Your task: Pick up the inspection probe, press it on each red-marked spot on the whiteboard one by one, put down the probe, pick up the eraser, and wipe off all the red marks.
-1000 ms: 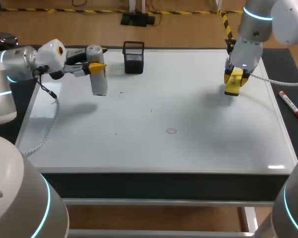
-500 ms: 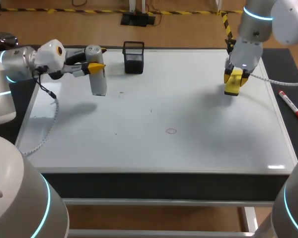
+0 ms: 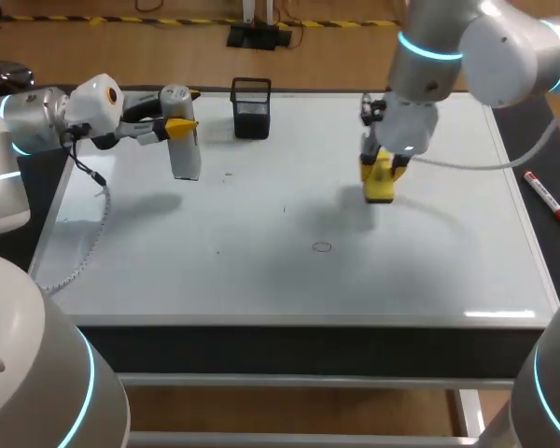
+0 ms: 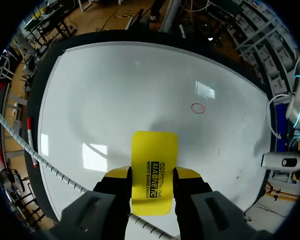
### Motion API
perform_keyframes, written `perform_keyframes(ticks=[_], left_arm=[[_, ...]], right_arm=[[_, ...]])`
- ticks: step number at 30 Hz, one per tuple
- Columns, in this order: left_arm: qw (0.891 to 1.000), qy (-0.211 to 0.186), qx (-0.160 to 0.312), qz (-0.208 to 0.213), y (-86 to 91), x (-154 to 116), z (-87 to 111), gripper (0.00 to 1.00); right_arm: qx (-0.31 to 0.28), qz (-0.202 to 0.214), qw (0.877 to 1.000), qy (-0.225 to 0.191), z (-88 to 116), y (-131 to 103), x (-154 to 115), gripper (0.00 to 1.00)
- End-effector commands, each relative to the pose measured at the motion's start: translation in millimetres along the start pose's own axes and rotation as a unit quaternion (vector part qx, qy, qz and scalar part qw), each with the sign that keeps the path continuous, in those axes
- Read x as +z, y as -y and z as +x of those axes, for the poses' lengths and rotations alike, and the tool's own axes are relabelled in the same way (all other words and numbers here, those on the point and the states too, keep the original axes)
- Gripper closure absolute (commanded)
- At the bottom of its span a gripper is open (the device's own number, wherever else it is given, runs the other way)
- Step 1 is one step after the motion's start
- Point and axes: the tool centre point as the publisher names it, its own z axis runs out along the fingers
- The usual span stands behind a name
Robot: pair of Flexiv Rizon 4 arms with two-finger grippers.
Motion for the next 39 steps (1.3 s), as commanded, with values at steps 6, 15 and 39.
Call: perform_keyframes(ticks=[6, 15, 39], left_arm=[[1.0, -0.001, 0.0, 0.0, 0.9, 0, -0.4, 1.0], [1.0, -0.001, 0.0, 0.0, 0.9, 0, -0.4, 1.0], [1.0, -0.001, 0.0, 0.0, 0.9, 0, -0.4, 1.0]], right_arm=[[-0.038, 0.036, 0.998, -0.023, -76, -65, 14, 1.0], [0.015, 0.047, 0.999, -0.008, -106, -89, 42, 1.0], [0.002, 0.024, 1.0, -0.018, -107, -89, 70, 1.0]])
